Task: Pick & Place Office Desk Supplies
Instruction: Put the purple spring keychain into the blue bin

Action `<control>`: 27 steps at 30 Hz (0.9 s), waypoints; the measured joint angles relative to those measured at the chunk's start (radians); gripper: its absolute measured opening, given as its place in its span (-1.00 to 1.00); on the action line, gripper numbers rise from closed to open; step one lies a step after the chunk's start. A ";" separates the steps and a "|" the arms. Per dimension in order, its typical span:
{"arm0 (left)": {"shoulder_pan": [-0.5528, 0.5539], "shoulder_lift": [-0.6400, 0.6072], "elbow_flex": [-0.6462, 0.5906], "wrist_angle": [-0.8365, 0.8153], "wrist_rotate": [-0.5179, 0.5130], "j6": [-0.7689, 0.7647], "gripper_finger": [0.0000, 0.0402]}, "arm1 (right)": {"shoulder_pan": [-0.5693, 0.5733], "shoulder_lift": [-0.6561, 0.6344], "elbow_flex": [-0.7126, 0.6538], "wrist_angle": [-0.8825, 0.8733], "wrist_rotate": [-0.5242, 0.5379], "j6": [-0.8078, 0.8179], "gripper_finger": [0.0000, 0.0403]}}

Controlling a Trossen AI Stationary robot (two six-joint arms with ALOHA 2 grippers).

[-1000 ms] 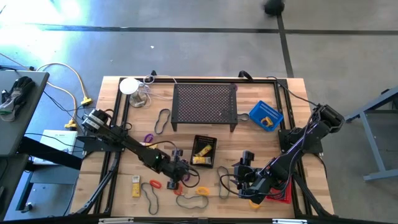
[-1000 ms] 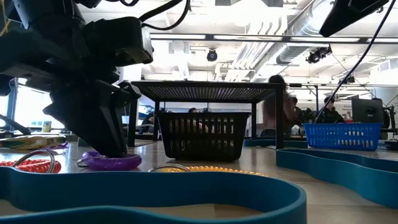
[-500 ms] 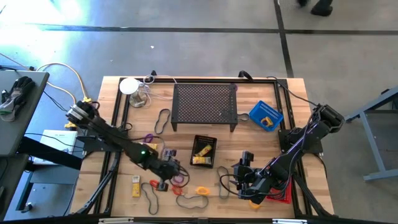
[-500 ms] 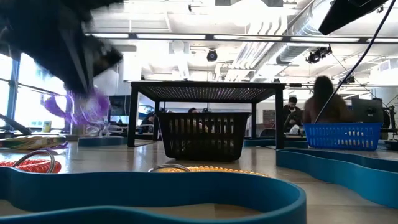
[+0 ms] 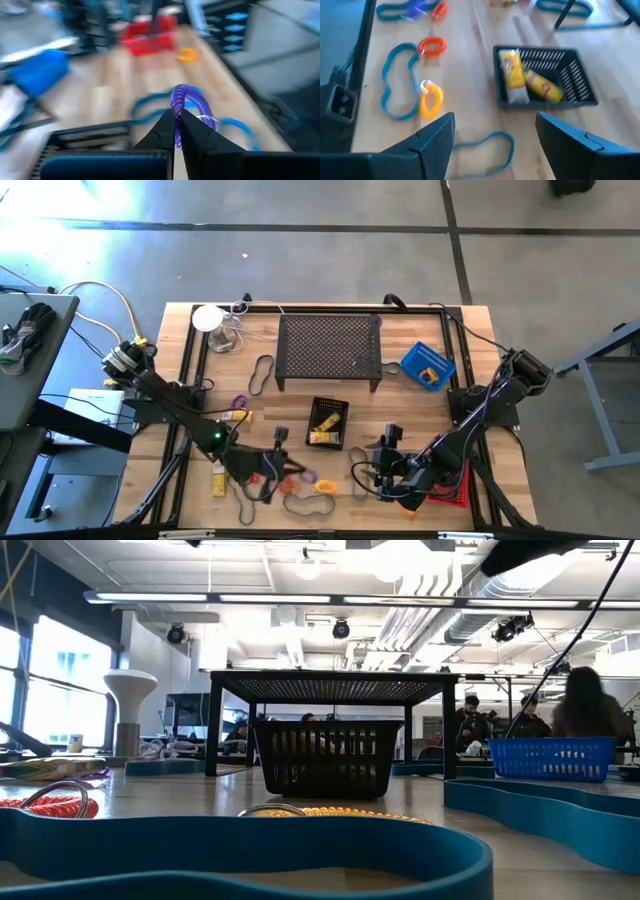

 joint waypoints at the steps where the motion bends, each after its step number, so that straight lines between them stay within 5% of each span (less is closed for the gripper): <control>1: 0.009 0.012 0.000 0.013 -0.036 0.001 -0.97 | -0.006 0.006 0.000 0.018 0.025 -0.006 0.32; 13: 0.080 0.140 0.000 0.235 -0.085 0.113 -0.97 | -0.139 0.108 0.000 0.147 0.083 -0.016 0.32; 27: 0.079 0.138 0.000 0.211 -0.088 0.109 -0.97 | -0.175 0.153 0.001 0.262 -0.166 -0.072 0.32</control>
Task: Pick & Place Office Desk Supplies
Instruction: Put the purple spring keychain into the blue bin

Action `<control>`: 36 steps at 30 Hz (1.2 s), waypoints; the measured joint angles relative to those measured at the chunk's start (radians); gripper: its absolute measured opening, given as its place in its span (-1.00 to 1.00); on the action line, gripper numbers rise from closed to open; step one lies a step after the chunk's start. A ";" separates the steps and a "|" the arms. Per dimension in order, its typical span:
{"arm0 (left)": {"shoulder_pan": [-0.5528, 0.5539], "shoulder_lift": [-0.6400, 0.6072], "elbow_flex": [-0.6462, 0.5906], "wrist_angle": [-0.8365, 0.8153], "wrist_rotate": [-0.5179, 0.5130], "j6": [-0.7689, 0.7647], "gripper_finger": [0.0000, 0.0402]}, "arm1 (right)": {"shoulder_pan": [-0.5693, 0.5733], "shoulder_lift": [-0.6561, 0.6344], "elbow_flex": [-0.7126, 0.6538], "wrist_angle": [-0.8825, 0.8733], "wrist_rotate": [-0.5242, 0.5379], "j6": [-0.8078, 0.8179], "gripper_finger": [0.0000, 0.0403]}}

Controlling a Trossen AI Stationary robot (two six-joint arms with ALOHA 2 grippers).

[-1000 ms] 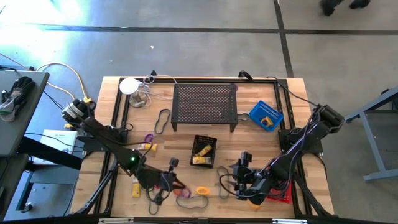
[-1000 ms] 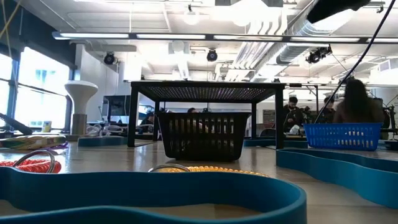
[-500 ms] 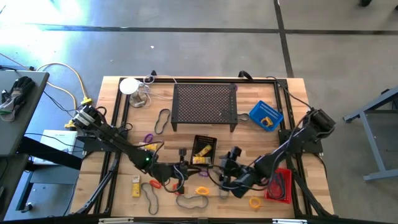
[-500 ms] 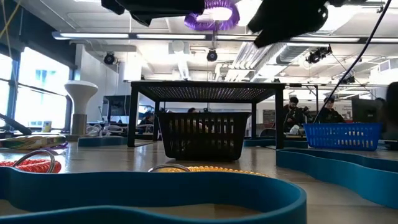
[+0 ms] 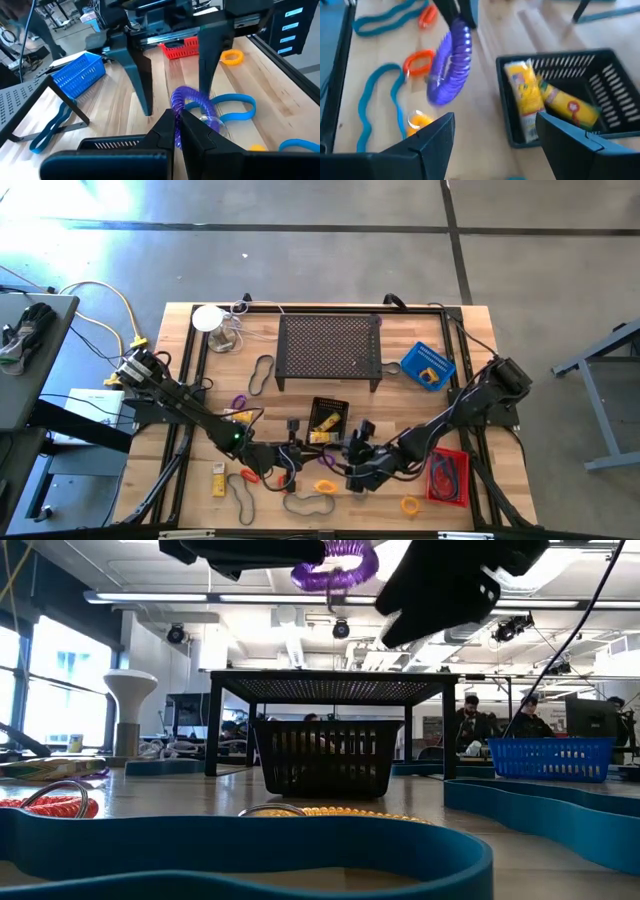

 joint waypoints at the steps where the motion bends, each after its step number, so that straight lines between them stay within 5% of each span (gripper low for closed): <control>1: 0.000 0.000 0.000 -0.001 0.000 -0.001 -0.97 | 0.000 0.000 0.000 0.003 -0.011 0.002 0.32; 15: 0.000 0.000 0.000 -0.001 0.000 -0.006 -0.97 | -0.040 0.000 0.000 0.176 -0.024 -0.170 0.32; 21: 0.000 0.000 0.000 -0.001 0.000 -0.006 -0.97 | -0.067 0.004 0.000 0.180 -0.156 -0.177 0.25; 27: 0.000 0.000 0.000 -0.001 0.000 -0.006 -0.97 | -0.080 0.021 0.000 0.181 -0.189 -0.172 -0.09; 36: 0.000 0.000 0.000 -0.002 0.001 -0.006 -0.97 | -0.087 0.027 0.000 0.187 -0.199 -0.196 -0.91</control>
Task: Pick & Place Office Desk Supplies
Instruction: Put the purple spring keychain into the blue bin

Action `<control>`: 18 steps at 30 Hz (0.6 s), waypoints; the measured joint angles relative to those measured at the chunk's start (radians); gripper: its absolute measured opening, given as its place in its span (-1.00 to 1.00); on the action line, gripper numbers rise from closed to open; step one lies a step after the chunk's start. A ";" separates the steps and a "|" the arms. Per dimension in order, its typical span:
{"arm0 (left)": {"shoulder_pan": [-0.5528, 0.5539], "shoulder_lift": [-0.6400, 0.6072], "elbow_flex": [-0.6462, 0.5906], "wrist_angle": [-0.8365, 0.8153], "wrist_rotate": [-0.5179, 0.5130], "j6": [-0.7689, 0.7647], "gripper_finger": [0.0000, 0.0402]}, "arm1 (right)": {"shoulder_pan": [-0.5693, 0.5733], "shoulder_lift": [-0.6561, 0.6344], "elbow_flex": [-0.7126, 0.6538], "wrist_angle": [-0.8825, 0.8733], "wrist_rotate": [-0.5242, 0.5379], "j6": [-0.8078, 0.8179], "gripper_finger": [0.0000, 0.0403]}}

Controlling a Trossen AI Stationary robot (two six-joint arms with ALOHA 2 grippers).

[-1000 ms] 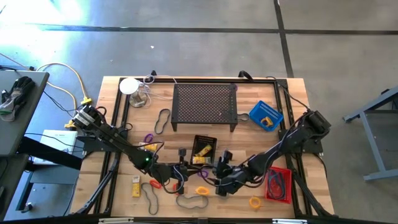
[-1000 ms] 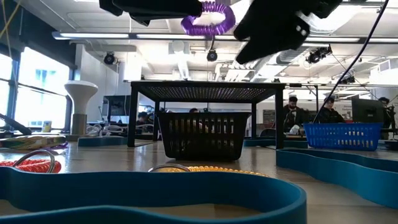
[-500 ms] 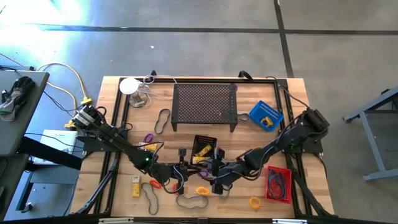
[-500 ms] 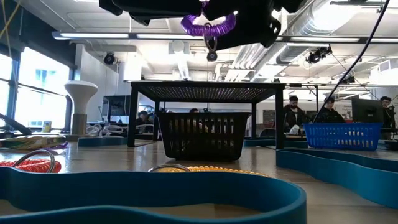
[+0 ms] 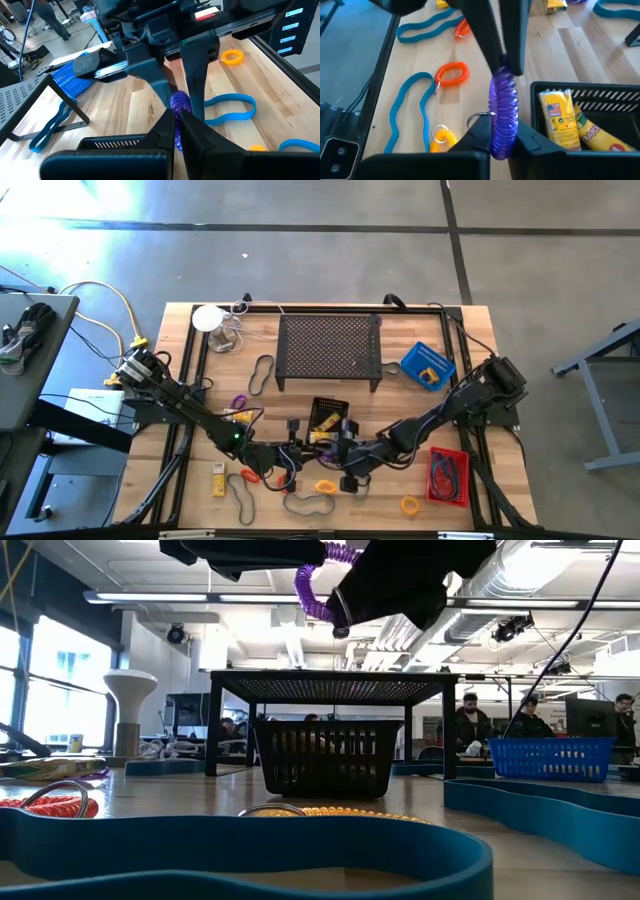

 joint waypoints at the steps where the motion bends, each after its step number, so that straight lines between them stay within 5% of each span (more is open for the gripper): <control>1: 0.000 0.000 0.000 0.000 0.000 0.000 -0.97 | 0.000 0.000 0.000 0.004 0.004 -0.009 -0.92; 10: 0.008 0.000 0.000 0.000 0.000 -0.040 -0.90 | 0.001 0.000 0.000 0.007 0.011 -0.015 -0.91; 18: -0.006 0.000 0.000 0.000 0.001 -0.025 -0.50 | 0.001 0.000 0.000 -0.009 0.003 -0.014 -0.92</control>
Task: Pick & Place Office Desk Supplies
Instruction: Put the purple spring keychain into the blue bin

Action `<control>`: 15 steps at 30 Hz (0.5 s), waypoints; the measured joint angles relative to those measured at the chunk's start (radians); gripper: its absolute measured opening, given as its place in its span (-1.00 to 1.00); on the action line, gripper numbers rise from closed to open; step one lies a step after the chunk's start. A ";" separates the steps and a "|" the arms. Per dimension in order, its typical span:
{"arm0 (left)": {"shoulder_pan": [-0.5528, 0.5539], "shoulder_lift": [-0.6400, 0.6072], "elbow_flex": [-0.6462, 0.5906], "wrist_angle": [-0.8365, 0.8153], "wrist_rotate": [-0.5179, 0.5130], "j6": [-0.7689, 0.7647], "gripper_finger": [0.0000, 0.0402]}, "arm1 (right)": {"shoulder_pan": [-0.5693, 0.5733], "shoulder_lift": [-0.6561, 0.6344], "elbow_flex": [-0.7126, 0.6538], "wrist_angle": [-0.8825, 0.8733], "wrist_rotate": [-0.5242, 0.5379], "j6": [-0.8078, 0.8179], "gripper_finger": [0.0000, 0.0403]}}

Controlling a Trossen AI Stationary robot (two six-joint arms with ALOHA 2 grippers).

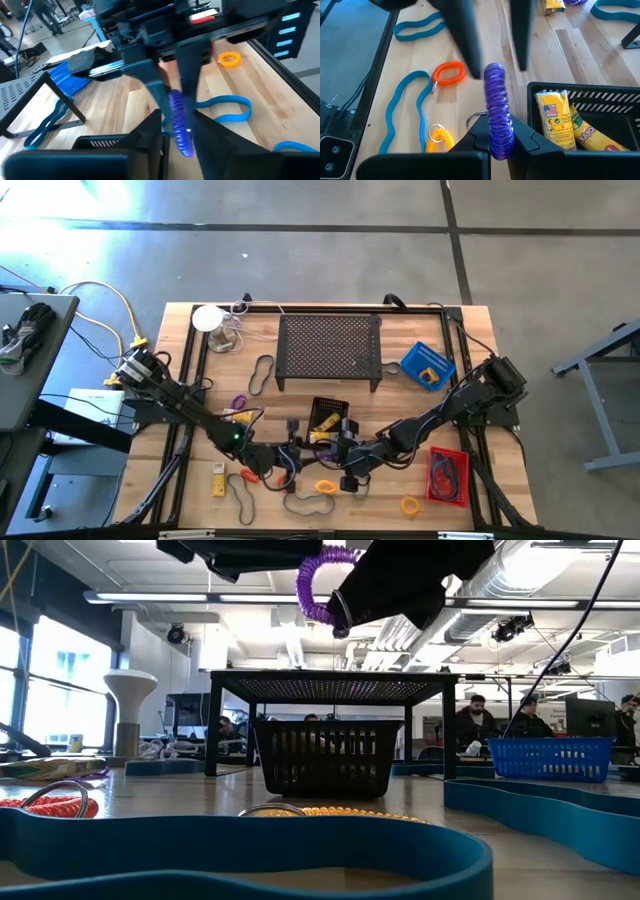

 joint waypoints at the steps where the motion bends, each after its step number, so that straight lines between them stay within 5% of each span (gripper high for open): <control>1: -0.003 0.000 0.000 0.000 0.001 0.008 -0.44 | 0.000 0.000 0.000 -0.003 0.000 0.006 -0.92; 7: -0.024 0.000 0.000 0.000 0.000 0.008 -0.19 | 0.008 0.000 0.000 -0.123 0.035 0.114 -0.92; 15: -0.034 0.000 0.000 -0.007 0.001 -0.115 -0.15 | 0.061 -0.001 0.000 -0.448 0.182 0.358 -0.92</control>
